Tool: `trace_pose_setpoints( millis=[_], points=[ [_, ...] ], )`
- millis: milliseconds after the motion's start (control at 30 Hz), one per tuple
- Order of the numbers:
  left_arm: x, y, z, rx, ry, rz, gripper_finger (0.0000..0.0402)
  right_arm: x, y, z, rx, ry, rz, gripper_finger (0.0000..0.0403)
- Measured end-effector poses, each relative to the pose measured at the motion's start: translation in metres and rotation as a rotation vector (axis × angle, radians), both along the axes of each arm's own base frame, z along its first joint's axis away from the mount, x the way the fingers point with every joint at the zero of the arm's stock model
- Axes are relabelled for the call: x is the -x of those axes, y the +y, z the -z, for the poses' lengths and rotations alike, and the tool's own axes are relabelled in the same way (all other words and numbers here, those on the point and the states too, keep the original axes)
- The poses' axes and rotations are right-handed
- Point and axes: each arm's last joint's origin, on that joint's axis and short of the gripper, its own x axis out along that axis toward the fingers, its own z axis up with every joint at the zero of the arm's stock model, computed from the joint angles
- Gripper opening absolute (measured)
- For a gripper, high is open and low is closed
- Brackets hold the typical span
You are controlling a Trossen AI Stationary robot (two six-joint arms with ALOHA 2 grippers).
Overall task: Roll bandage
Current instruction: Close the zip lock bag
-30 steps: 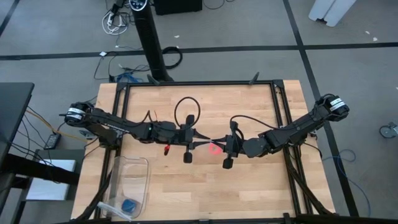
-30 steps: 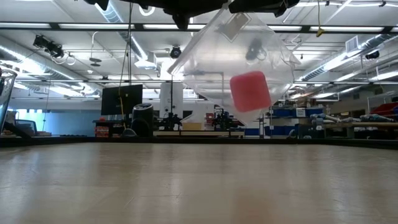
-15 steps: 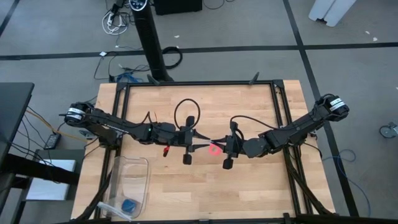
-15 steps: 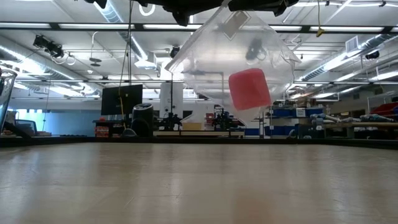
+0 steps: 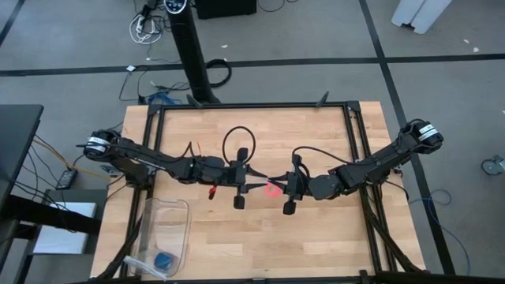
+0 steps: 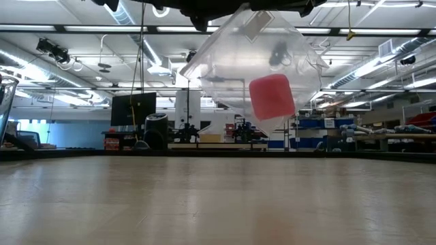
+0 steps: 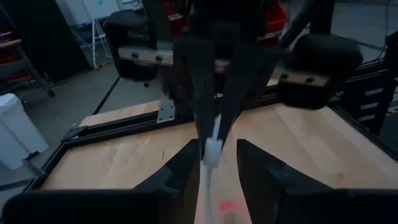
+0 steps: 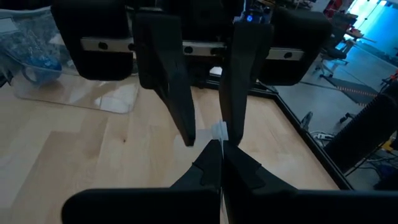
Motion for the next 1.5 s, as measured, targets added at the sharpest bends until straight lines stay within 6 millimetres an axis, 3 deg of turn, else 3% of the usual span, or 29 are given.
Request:
trace_pose_setpoints(
  millis=[233,767,1500],
  points=[
    [-0.001,0.000,-0.002,0.002,-0.027,-0.010,0.0099,0.000,0.000,0.000,0.000,0.000,0.000,0.0000],
    [0.000,0.001,0.000,-0.033,-0.001,-0.024,0.0023,0.000,0.000,0.000,-0.001,-0.004,0.004,0.0000],
    [0.002,0.003,0.009,-0.065,0.105,-0.081,0.0017,0.001,0.002,0.000,0.002,-0.003,0.001,0.0000]
  ],
)
